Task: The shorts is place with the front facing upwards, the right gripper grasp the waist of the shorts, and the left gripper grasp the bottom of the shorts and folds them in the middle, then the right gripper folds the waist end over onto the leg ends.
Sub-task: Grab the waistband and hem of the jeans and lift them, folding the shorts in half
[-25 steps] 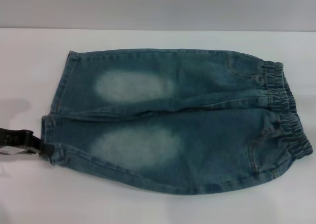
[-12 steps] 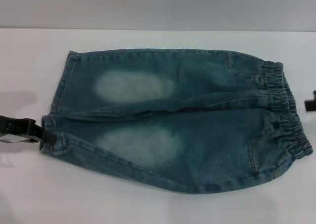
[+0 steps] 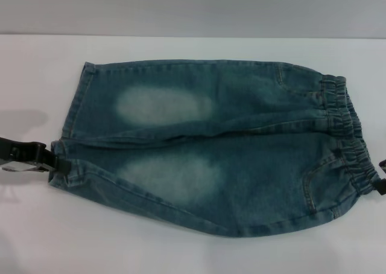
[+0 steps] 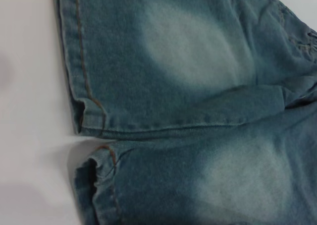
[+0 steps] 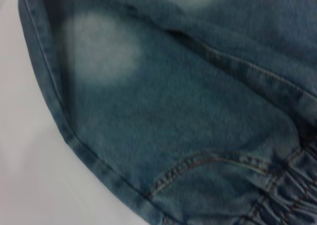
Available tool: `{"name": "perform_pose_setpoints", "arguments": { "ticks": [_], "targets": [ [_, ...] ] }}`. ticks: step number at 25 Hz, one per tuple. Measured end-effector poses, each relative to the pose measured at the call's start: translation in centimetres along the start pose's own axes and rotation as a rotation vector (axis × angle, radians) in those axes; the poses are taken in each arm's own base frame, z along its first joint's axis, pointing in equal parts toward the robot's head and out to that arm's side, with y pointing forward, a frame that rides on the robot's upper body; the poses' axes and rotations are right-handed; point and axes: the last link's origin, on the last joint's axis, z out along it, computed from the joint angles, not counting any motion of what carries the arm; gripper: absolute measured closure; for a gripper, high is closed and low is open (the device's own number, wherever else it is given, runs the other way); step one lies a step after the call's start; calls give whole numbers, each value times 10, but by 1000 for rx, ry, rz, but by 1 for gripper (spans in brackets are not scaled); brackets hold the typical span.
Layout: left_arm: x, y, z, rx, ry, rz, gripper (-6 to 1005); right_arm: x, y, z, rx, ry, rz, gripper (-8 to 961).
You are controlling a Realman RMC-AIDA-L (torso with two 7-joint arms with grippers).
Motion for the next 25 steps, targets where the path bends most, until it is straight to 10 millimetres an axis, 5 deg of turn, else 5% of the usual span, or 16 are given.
{"name": "perform_pose_setpoints", "arguments": {
  "ticks": [25],
  "targets": [
    [1,4,0,-13,-13,4,996,-10,-1,24,88,170,-40,350]
  ]
}}
